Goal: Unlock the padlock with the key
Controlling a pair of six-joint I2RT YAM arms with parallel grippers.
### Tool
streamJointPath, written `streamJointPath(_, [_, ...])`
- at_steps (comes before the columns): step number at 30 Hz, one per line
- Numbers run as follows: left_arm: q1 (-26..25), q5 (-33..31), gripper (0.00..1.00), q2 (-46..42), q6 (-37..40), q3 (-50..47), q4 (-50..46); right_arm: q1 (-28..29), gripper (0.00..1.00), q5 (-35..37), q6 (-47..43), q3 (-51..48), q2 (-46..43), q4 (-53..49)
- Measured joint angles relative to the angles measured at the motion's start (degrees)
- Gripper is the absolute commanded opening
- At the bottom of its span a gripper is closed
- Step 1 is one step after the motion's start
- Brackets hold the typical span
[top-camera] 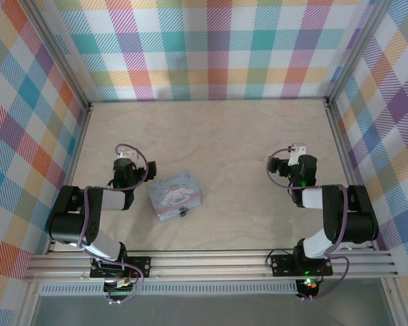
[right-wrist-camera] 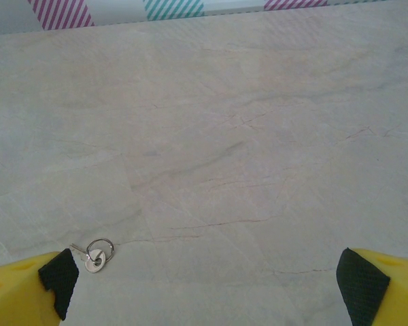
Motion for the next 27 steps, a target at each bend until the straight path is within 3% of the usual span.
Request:
streamJointPath(7, [0.0,-2.2,1.00,-16.1,-1.4,0.5,-6.9,0.0,1.00,0.7,0.5,2.1,-11.4,-11.7])
streamJointPath(12, [0.0,-3.6,1.00,-26.7,-4.9,3.7,-16.9,0.0,1.00,1.2,2.7,8.2,-17.7,-27.4])
streamJointPath(17, [0.1,-4.4,1.00,-35.5,-13.2,9.2,-31.3,0.0,1.00,-0.2,5.7,17.2,-19.6,-46.5])
streamJointPath(22, [0.3,-0.1,1.00,-41.2,-20.6,12.6,-42.2,0.0,1.00,-2.7,8.3,23.8,-19.7,-61.4])
streamJointPath(27, [0.3,7.6,1.00,-41.1,-25.2,15.4,-49.3,0.0,0.99,-5.4,10.5,27.4,-19.7,-71.5])
